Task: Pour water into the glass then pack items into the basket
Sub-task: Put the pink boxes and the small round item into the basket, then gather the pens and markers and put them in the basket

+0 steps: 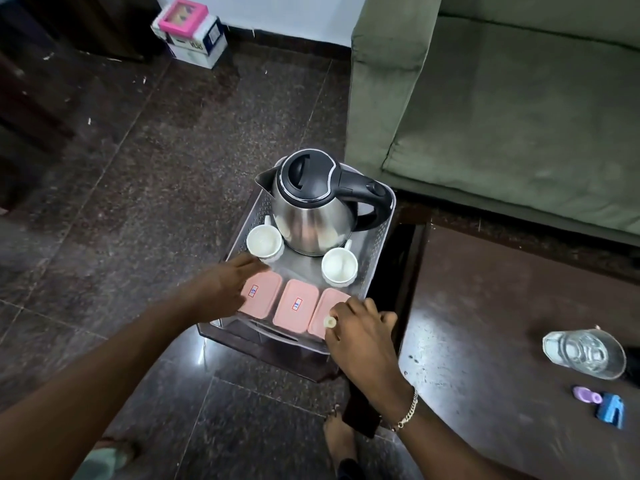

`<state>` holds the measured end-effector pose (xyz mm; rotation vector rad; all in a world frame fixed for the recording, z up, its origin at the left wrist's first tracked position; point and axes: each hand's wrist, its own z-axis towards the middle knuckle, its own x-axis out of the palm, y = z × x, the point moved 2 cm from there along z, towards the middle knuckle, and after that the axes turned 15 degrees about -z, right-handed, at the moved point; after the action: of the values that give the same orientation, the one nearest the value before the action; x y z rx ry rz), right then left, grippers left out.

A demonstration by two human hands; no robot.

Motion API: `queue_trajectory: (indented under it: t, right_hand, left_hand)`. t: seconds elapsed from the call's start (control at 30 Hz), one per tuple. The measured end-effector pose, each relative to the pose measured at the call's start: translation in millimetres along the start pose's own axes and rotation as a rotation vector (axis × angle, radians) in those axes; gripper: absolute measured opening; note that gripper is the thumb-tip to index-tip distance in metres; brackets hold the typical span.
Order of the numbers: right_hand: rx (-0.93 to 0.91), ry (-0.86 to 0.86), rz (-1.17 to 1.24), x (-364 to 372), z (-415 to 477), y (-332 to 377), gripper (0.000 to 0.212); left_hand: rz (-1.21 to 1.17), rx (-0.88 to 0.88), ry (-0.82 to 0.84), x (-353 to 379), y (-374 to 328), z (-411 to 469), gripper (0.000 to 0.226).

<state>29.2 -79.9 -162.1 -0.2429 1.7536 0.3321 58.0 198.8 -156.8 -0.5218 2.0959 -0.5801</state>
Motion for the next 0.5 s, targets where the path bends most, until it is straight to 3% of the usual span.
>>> queue_trajectory:
  t: [0.27, 0.5]
  right_hand:
    - [-0.027, 0.003, 0.134, -13.8, -10.9, -15.2, 0.049]
    - [0.043, -0.104, 0.351, -33.9, -59.4, -108.2, 0.054]
  left_hand:
    - [0.048, 0.081, -0.148, -2.9, -10.7, -22.8, 0.071]
    - [0.033, 0.348, -0.263, 30.5, -111.1, -12.2, 0.066]
